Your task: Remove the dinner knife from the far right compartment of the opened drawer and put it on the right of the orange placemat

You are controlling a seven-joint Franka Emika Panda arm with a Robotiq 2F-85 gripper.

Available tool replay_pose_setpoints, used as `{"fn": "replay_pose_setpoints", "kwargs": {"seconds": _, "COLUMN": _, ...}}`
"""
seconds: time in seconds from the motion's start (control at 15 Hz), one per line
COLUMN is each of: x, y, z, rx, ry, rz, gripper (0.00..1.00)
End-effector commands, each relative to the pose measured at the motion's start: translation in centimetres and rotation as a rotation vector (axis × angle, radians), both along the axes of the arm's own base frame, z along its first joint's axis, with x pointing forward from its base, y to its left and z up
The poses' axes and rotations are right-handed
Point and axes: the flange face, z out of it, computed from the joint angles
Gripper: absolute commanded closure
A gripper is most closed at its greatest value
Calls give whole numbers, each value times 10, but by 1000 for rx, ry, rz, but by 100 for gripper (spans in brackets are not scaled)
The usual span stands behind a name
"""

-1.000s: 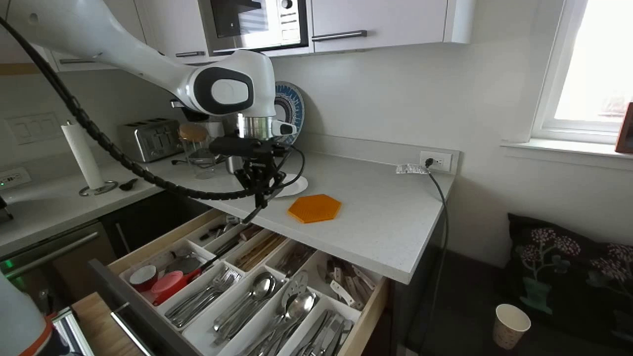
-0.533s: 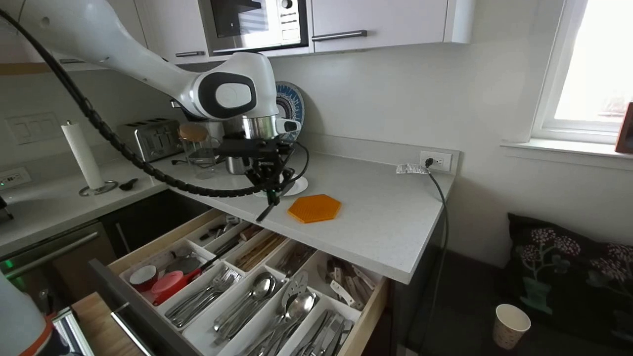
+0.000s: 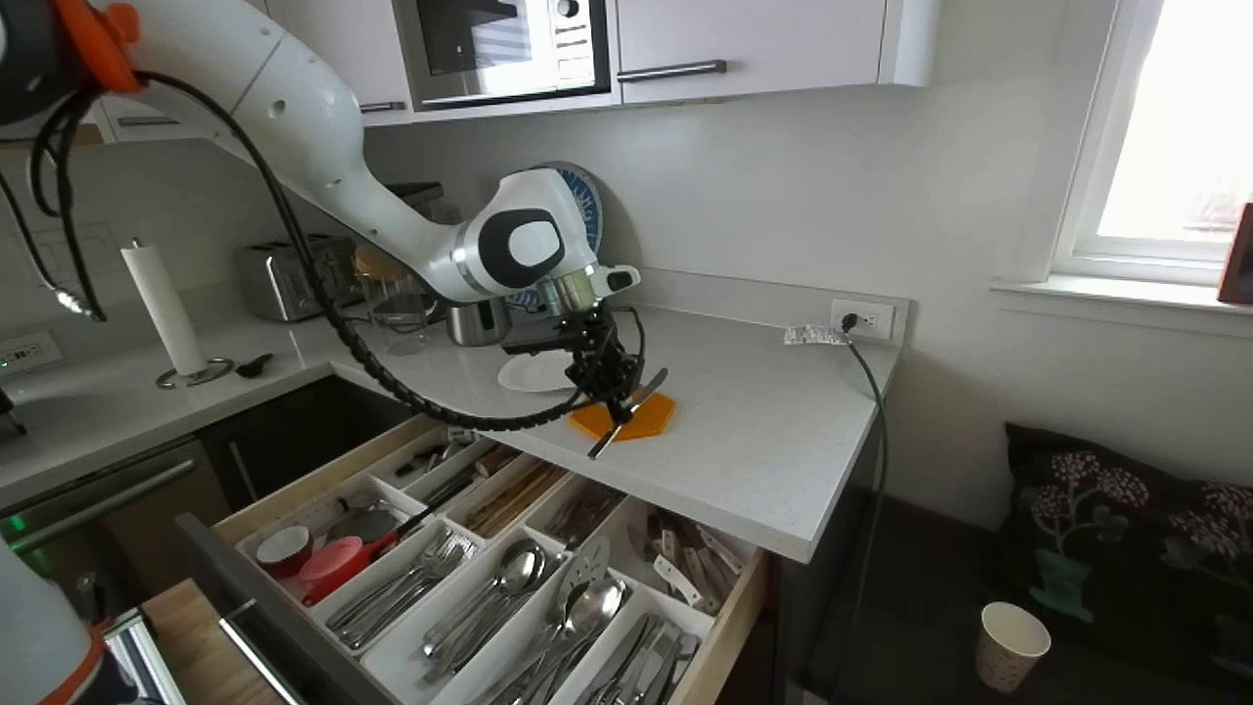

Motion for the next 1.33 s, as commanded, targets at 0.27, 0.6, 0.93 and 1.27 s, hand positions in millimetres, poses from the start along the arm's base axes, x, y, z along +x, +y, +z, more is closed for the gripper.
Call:
{"fn": "replay_pose_setpoints", "kwargs": {"seconds": 0.27, "x": 56, "y": -23, "z": -28, "rx": -79, "ry": 33, "rz": -152, "gripper": 97}}
{"fn": "replay_pose_setpoints", "kwargs": {"seconds": 0.6, "x": 74, "y": -22, "z": -42, "rx": -78, "ry": 96, "rz": -147, "gripper": 97}}
{"fn": "replay_pose_setpoints", "kwargs": {"seconds": 0.93, "x": 86, "y": -23, "z": -51, "rx": -51, "ry": 120, "rz": -143, "gripper": 97}}
{"fn": "replay_pose_setpoints", "kwargs": {"seconds": 1.27, "x": 93, "y": -24, "z": -55, "rx": -27, "ry": 141, "rz": -116, "gripper": 97}}
